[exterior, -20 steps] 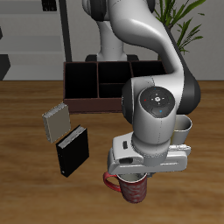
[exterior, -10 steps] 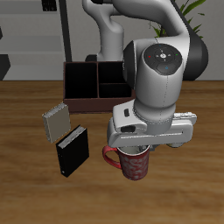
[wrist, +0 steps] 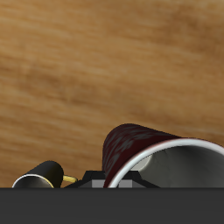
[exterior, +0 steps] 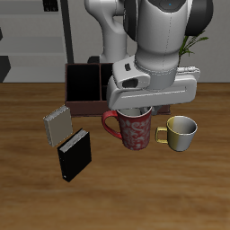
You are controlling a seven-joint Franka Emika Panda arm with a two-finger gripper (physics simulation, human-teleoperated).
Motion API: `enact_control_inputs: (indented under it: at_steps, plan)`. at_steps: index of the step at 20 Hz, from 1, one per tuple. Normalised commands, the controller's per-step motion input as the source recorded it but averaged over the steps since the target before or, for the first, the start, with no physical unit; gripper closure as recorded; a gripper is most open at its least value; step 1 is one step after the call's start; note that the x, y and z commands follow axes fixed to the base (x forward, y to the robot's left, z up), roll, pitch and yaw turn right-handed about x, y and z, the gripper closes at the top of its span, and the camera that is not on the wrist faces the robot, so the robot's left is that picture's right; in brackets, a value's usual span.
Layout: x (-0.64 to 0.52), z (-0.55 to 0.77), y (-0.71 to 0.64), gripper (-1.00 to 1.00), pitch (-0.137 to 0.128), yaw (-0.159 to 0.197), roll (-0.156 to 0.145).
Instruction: Place the red mug into the back desk caddy's left compartment
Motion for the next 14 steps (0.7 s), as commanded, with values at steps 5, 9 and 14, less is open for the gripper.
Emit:
enact_control_inputs:
  at_steps: [5, 9, 14]
  plan:
    - [-0.46, 0.32, -0.13, 1.0, -0.034, 0.005, -0.018]
    - [-0.57, 0.28, -0.23, 1.0, -0.047, 0.026, -0.019]
    - [-0.59, 0.2, -0.13, 1.0, -0.054, -0.009, -0.012]
